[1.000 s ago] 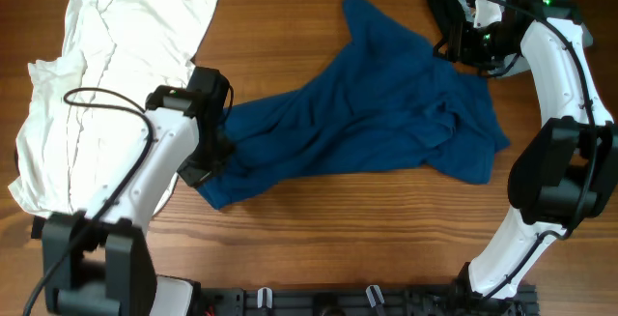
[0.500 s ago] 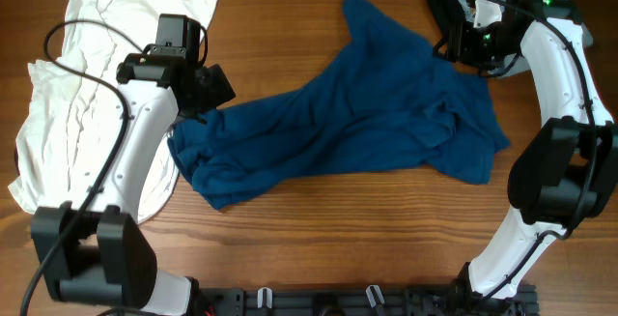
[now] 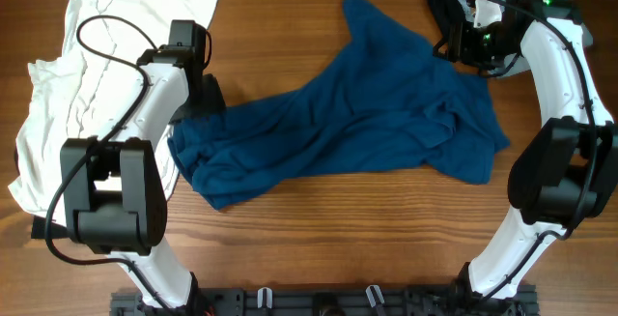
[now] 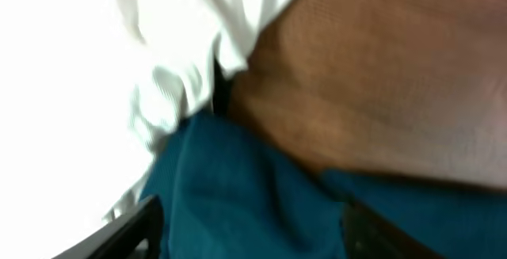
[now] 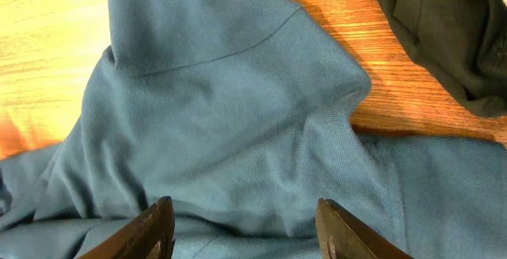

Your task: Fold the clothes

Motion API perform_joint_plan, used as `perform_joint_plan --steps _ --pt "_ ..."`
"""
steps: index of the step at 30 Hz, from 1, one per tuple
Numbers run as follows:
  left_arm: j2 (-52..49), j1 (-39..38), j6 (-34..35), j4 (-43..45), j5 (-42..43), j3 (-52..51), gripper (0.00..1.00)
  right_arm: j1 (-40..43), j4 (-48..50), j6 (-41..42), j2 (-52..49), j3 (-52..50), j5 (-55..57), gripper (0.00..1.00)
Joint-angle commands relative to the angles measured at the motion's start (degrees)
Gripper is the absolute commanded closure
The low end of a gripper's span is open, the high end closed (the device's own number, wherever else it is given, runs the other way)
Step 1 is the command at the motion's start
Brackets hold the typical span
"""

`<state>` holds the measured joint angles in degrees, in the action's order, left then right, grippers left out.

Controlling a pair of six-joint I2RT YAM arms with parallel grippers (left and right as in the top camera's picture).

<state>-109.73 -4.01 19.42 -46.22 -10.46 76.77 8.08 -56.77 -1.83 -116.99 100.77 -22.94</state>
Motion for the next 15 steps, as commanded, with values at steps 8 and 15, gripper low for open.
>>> perform_joint_plan --steps 8,15 --pt "-7.02 0.68 3.06 2.47 -3.41 0.24 0.42 0.13 0.28 -0.61 1.38 1.22 -0.92 0.42" --pt "-7.15 3.10 11.41 0.13 -3.02 0.90 0.95 0.13 0.20 -0.76 1.38 1.22 -0.90 0.42"
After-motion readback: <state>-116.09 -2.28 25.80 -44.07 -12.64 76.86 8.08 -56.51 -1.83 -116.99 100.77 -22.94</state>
